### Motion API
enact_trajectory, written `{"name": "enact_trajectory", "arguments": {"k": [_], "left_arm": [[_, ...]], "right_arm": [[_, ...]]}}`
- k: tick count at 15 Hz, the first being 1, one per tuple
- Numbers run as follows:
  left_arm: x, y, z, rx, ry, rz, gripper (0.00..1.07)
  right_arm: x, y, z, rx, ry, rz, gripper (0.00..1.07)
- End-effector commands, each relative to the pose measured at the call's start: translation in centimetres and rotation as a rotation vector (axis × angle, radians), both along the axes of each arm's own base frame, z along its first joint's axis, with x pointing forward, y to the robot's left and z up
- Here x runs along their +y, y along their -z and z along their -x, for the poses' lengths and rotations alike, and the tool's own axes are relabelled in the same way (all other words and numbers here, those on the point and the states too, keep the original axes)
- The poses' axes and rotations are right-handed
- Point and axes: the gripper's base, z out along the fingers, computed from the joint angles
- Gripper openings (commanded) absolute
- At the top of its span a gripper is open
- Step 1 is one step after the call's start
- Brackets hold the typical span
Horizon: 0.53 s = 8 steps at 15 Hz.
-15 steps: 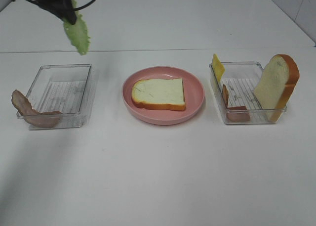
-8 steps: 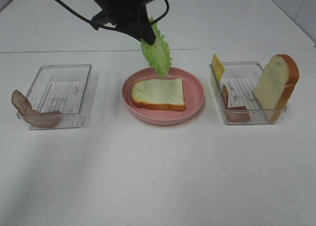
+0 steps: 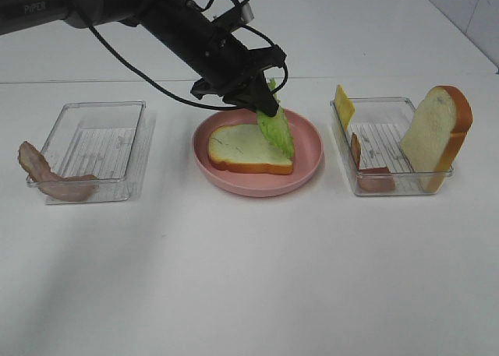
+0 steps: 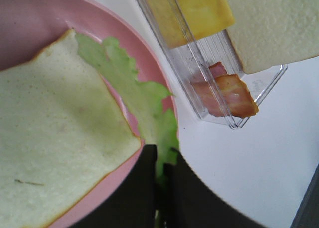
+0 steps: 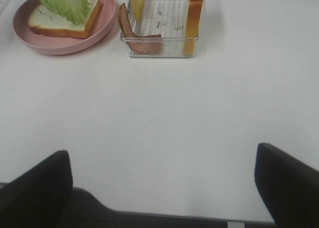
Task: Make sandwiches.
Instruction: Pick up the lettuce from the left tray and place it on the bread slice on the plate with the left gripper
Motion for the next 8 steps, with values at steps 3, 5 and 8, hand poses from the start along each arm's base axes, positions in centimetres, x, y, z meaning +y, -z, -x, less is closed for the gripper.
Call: {"name": "enact_trajectory", "arguments": {"k": [3, 5, 8], "left_arm": [[-0.3, 1.7, -0.2, 0.009, 0.013, 0.009, 0.0], [0.1, 1.9, -0.3, 0.016, -0.009, -0.029, 0.0], [0.8, 2.4, -0.5, 0.008, -0.028, -0.126, 0.0]], "right_arm": [[0.0, 0.1, 0.3, -0.032, 0.001, -0.002, 0.96], [0.0, 0.1, 0.3, -0.032, 0.001, -0.002, 0.96], [0.0, 0.1, 0.3, -0.032, 0.001, -0.002, 0.96]]}}
